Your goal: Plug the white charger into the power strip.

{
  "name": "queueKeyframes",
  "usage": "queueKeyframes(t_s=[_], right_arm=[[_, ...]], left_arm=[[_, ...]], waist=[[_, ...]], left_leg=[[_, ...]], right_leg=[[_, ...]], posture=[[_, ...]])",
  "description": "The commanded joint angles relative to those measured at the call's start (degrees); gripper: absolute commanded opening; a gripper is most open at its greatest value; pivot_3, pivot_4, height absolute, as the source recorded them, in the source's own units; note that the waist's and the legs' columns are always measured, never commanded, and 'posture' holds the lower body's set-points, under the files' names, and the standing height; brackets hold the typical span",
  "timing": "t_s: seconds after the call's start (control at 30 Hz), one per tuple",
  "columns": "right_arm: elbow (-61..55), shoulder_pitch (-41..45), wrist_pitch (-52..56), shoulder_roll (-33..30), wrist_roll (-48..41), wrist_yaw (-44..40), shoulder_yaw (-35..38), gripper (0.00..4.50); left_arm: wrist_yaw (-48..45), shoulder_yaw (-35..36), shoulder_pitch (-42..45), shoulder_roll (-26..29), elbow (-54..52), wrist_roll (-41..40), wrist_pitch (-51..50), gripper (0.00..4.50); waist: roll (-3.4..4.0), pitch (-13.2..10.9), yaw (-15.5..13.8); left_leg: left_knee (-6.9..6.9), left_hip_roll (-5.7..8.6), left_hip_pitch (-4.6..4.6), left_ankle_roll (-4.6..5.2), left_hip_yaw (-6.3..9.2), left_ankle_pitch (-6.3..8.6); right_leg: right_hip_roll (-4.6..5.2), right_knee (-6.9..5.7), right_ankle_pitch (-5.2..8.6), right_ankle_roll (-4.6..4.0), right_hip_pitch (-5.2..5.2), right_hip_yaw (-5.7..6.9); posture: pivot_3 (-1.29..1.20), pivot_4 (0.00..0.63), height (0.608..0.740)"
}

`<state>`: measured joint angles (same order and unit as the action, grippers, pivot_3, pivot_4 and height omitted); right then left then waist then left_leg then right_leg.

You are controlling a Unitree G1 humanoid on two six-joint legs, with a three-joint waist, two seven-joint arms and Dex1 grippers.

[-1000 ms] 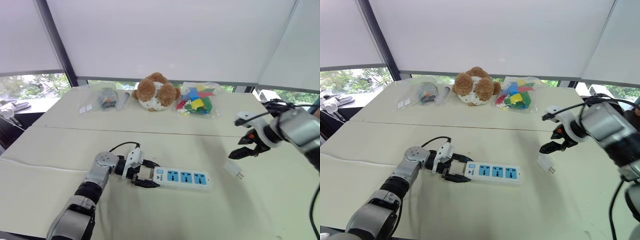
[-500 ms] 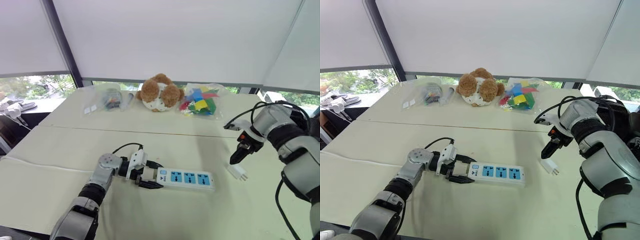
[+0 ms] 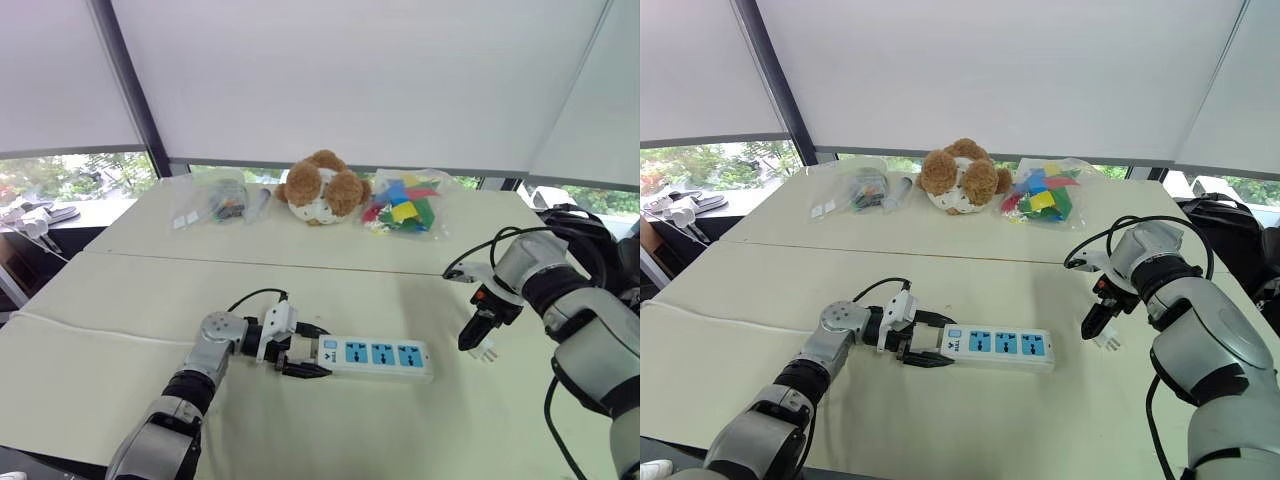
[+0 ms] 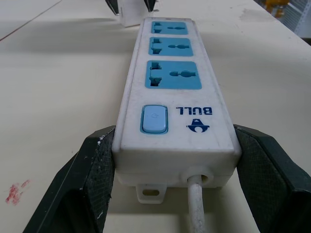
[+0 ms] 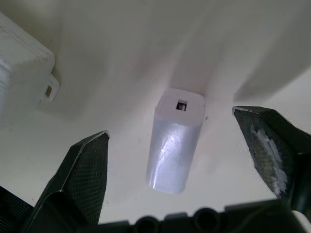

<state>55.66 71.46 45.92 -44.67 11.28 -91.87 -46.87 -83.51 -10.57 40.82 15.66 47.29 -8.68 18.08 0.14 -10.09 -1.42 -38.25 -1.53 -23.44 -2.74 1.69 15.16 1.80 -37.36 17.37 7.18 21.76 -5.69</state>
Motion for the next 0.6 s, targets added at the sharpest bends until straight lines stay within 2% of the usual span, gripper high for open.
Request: queueKeyframes(t_s=[0.03,0.17,0.47,0.6], right_arm=[[1.3,0.4,0.4,0.9,1.6,-0.3,2.4,2.68],[0.6,-0.1,-0.3,0.1,1.4,-0.6,0.9,0.69],[-3.8,-2.1,-0.4,-1.8,1.6,-0.6,1.4,0.71],[-12.8,-6.0,-3.1,-5.6,1.7,-0.6,1.8,0.71]], left_arm=[[1.6,-4.2,-1.8,-2.6,3.1,4.7,0.0,2.95],[2.2,-4.0,-1.6,-3.0,4.0,4.9,0.7,2.95],[3.0,-3.5,0.0,-3.5,6.5,5.0,1.2,2.95],[3.4,-3.4,0.4,-4.0,7.3,5.3,1.4,2.95]], waist=[[0.04,0.0,-0.4],[0.05,0.0,-1.0],[0.07,0.0,-1.1],[0.08,0.1,-1.3]], left_leg=[[0.0,0.0,0.0,0.0,0.0,0.0],[0.0,0.0,0.0,0.0,0.02,0.0],[-0.02,0.04,0.01,-0.01,0.07,-0.01],[-0.06,0.11,0.04,-0.02,0.16,-0.01]], right_leg=[[0.0,0.0,0.0,0.0,0.0,0.0],[0.0,0.0,0.0,0.01,0.02,0.0],[0.0,0.04,0.0,0.01,-0.03,0.0],[0.0,0.11,0.0,0.0,0.0,0.0]], posture=[[0.0,0.15,0.739],[0.0,0.15,0.739],[0.0,0.15,0.739],[0.0,0.15,0.739]])
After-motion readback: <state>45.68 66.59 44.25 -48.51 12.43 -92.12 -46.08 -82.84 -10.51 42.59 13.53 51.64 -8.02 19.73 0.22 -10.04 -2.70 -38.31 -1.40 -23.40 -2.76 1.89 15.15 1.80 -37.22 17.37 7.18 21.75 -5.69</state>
